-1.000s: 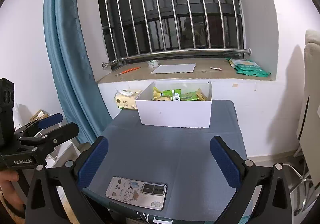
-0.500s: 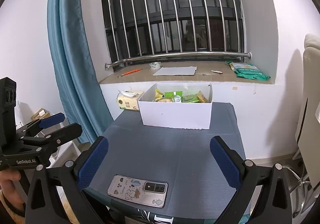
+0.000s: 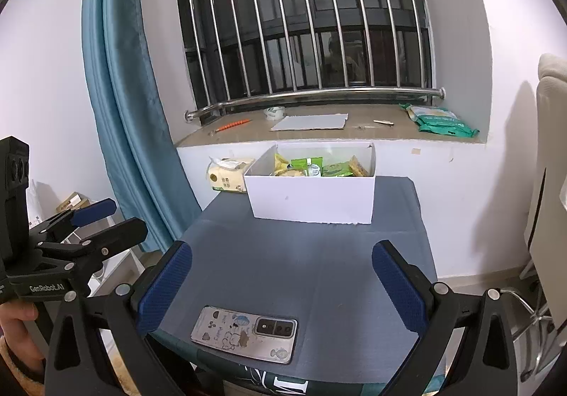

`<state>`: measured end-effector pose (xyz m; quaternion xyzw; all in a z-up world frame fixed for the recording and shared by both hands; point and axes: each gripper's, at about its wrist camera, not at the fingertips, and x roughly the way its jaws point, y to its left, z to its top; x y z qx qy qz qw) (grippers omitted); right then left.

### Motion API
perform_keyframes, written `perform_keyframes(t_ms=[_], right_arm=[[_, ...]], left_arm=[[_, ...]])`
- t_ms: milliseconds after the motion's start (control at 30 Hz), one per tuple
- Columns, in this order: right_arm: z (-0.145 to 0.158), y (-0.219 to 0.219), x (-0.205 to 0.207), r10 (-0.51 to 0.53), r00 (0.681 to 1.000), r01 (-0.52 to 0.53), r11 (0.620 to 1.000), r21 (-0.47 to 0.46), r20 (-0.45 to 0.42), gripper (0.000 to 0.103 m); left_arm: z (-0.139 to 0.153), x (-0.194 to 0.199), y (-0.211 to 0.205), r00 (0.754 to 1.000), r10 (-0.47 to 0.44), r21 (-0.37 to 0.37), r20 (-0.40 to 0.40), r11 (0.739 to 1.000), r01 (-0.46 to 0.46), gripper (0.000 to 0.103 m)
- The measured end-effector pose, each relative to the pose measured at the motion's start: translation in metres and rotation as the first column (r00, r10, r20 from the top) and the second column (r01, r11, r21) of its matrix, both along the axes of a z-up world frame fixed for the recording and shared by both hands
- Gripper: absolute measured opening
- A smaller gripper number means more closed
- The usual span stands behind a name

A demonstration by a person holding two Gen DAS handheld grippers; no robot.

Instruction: Organize snacks

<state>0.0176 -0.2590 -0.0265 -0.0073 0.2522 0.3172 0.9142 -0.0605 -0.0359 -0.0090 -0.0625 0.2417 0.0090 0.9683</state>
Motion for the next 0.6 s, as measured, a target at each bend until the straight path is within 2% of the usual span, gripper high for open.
perform_keyframes(t_ms=[600], right_arm=[[-0.0006, 0.0000, 0.0005, 0.006, 1.000, -0.006, 1.000, 0.003, 0.000, 0.103]], left_arm=[[-0.0022, -0.0006, -0.0017, 1.000, 0.002, 0.004, -0.010, 1.000, -0.002, 0.103]])
